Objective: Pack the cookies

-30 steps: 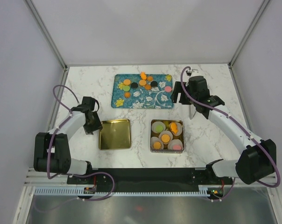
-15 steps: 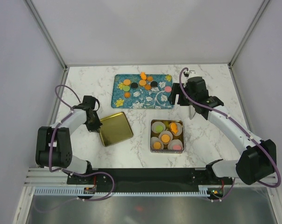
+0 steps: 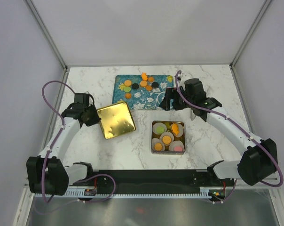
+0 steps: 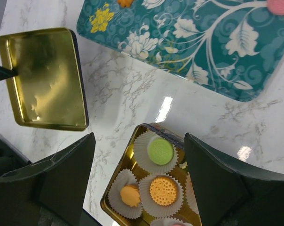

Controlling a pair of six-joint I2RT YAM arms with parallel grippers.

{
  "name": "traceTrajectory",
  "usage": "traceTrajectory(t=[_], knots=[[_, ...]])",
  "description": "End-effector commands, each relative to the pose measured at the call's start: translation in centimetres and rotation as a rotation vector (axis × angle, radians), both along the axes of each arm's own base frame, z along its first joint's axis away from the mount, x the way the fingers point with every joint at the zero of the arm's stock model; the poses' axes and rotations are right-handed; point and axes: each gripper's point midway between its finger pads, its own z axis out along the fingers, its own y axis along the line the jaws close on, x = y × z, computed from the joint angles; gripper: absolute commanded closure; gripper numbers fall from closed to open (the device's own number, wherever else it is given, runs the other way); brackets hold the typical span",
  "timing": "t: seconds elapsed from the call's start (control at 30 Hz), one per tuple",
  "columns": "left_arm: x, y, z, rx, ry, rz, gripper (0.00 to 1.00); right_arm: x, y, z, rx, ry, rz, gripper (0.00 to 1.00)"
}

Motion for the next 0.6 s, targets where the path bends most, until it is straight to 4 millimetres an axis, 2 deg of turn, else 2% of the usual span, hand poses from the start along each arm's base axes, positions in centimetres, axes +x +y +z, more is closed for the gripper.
traceTrajectory(t=[0.0,0.13,0.23,0.33,0.5,0.57], knots=[[0.4,-1.9,2.4,-0.065,-0.067,-0.104,0.98,-0.5,3.2,1.9,0.085,-0.030,0.130,0.16],[0.4,-2.8,3.3,-0.097,-0.092,-0.136,0.98,-1.1,5.6,2.3,0.134,-0.032,0.202,0.15],[0.3,-4.3,4.0,-0.152,-0.097,-0.171,0.98,-2.0,7.8,2.5,0.177,-0.029,0.268,0.15],[0.2,-6.1,5.1,-0.174,-0.124,-0.214,0.98,-2.7,9.6,1.6,0.200,-0.005,0.312,0.15],[0.0,-8.8,6.8,-0.197,-0.162,-0.277,0.98,-2.3,10.7,0.0,0.195,0.026,0.325,0.15],[-0.1,-9.5,7.1,-0.209,-0.168,-0.288,0.98,-2.1,10.9,0.0,0.195,0.023,0.328,0.14]])
